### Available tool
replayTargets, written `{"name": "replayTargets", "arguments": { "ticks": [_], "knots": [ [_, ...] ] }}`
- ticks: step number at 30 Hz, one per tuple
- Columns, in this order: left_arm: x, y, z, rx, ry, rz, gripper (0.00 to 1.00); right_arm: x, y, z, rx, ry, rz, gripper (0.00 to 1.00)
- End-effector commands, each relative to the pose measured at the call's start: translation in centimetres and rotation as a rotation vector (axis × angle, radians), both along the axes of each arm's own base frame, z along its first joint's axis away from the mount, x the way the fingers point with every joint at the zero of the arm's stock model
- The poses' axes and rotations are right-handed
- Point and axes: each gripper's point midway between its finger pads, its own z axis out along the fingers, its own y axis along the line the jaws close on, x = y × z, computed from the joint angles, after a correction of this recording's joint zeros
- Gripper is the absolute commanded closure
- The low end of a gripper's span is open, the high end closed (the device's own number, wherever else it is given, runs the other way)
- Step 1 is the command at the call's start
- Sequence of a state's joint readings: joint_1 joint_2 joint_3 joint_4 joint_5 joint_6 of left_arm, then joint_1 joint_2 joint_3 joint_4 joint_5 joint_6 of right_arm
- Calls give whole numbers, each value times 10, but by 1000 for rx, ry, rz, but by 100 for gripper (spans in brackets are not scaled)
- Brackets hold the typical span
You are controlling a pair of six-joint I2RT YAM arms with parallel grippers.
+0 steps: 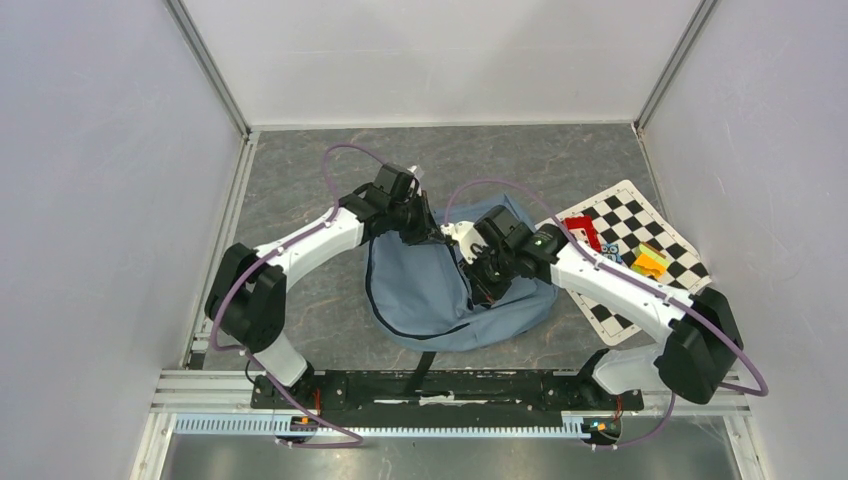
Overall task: Pack the student bag
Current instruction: Zip the student bag at the center of the board, then reset both arms
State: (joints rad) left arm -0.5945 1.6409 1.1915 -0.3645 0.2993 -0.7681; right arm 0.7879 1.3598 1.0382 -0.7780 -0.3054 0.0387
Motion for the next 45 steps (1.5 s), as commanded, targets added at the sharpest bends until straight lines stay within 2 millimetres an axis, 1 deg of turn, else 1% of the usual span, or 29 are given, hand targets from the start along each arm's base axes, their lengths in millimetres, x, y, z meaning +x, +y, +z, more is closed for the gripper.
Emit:
{"name": "replayTargets", "arguments": {
  "ticks": [1,5,7,10,13,17,22,24,26,29,31,33,34,35,38,40,42,44,45],
  "knots": [
    [49,13,24,-16,-152,74,98,-39,-26,4,-65,132,9,100],
    [61,13,23,-32,-147,97,98,-44,-28,1,-71,148,29,100],
    [69,16,23,-46,-137,134,98,-41,-27,1,-75,134,48,100],
    [83,21,24,-76,-130,195,98,-34,-20,0,-72,129,55,100],
    [101,32,26,-78,-143,266,98,-26,-8,-4,-52,129,62,100],
    [126,53,30,-71,-174,341,98,-13,7,0,-32,118,65,100],
    [160,72,35,-102,-207,376,98,-10,12,-6,-41,134,94,100],
    [171,75,38,-106,-227,377,98,-8,12,-10,-52,137,96,100],
    [182,79,36,-106,-233,385,98,-5,15,-10,-56,136,97,100],
    [195,83,36,-109,-240,395,98,1,23,-5,-38,131,96,100],
    [199,82,36,-120,-242,379,98,9,29,0,-30,116,91,100],
    [198,77,40,-132,-253,341,98,20,35,6,-32,80,71,100],
    [195,76,41,-138,-255,325,96,27,38,10,-29,60,64,100],
    [192,76,44,-139,-260,316,87,36,43,17,-22,32,53,99],
    [179,80,47,-124,-278,297,67,60,59,41,21,-47,-1,67],
    [170,84,53,-112,-295,286,49,75,61,55,27,-110,-36,54],
    [162,89,57,-85,-307,279,25,88,60,65,29,-169,-76,42],
    [155,97,64,-49,-328,277,10,101,55,71,31,-210,-120,30],
    [152,101,65,-30,-332,280,6,106,51,73,32,-219,-144,27]
  ]
}}
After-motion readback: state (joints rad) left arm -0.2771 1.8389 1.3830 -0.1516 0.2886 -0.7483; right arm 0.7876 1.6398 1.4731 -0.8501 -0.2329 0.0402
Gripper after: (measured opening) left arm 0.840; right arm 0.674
